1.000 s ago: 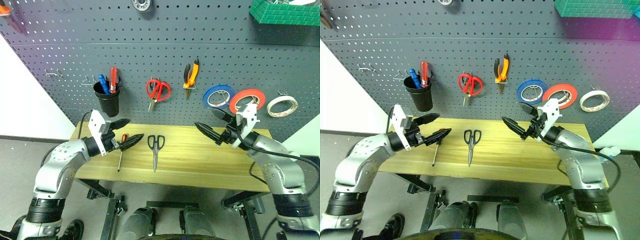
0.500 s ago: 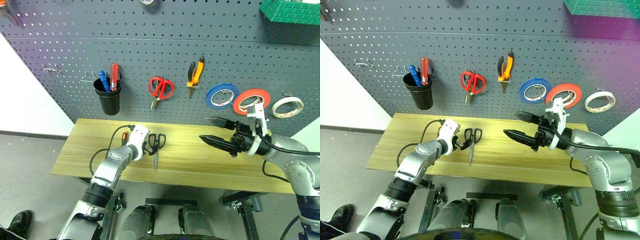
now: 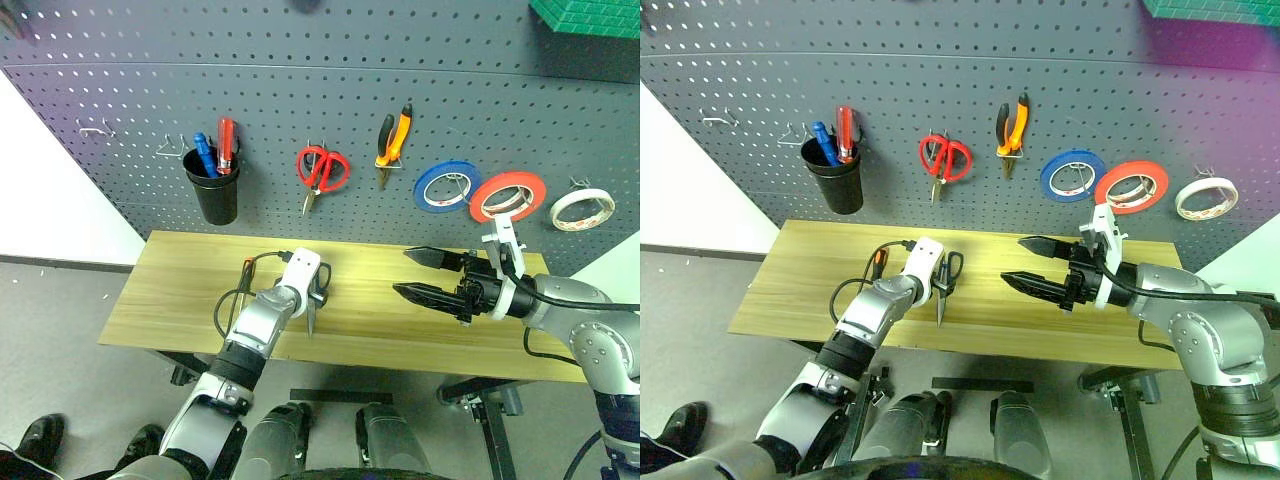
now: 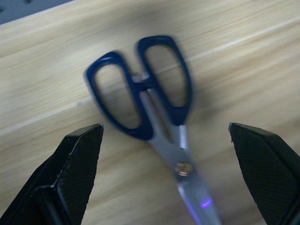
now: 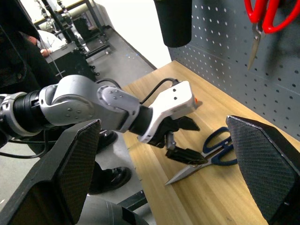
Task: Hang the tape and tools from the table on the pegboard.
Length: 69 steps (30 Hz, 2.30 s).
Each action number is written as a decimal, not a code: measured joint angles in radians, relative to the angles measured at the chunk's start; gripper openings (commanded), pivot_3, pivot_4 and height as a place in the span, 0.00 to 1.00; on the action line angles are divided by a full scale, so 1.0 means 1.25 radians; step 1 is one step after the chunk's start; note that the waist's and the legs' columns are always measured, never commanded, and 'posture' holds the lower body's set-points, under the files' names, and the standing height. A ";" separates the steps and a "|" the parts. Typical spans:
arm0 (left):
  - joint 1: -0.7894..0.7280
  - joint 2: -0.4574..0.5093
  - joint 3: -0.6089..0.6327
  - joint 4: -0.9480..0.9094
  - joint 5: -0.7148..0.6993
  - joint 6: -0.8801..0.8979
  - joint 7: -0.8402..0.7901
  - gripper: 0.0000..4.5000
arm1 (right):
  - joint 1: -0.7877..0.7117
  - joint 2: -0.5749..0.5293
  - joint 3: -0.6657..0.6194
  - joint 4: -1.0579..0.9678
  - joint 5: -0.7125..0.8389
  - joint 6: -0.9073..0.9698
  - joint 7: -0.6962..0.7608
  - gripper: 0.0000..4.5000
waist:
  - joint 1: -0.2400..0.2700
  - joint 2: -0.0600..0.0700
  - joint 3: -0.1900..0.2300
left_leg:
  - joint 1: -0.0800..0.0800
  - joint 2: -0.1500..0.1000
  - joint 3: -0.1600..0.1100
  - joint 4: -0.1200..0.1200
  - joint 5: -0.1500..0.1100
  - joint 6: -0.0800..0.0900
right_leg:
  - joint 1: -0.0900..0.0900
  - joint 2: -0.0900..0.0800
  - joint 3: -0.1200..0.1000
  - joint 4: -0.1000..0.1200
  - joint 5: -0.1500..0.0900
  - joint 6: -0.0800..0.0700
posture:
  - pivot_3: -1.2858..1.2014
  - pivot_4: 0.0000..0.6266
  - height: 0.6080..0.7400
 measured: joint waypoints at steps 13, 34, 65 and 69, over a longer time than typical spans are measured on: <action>-0.006 -0.089 0.071 0.008 0.009 0.130 0.132 1.00 | -0.001 0.001 -0.006 -0.021 0.002 0.025 -0.041 1.00 | -0.017 0.000 0.024 | -0.007 0.000 0.001 0.008 -0.002 0.001 | -0.003 0.000 0.000 0.001 0.002 0.004 | 0.42 0.36 1.00; -0.058 -0.120 0.106 0.064 -0.003 0.170 0.134 0.67 | -0.008 0.011 -0.006 -0.025 -0.008 0.025 -0.094 1.00 | -0.017 0.000 0.033 | -0.009 0.000 0.001 0.009 -0.003 0.002 | -0.005 0.000 0.000 0.001 0.002 0.004 | 0.42 0.37 1.00; -0.004 -0.061 0.035 -0.036 0.038 0.065 0.115 0.12 | -0.013 0.021 -0.007 -0.001 -0.023 -0.005 -0.074 1.00 | -0.017 0.000 0.034 | -0.009 0.000 0.002 0.008 -0.003 0.001 | -0.006 0.000 0.000 0.001 0.003 0.004 | 0.43 0.35 1.00; 0.038 -0.020 -0.042 -0.125 0.068 0.003 0.064 0.12 | -0.014 0.026 -0.005 0.017 -0.033 -0.010 -0.066 1.00 | -0.016 0.001 0.034 | -0.009 0.000 0.002 0.008 -0.003 0.002 | -0.006 0.000 0.001 0.000 0.003 0.004 | 0.43 0.33 1.00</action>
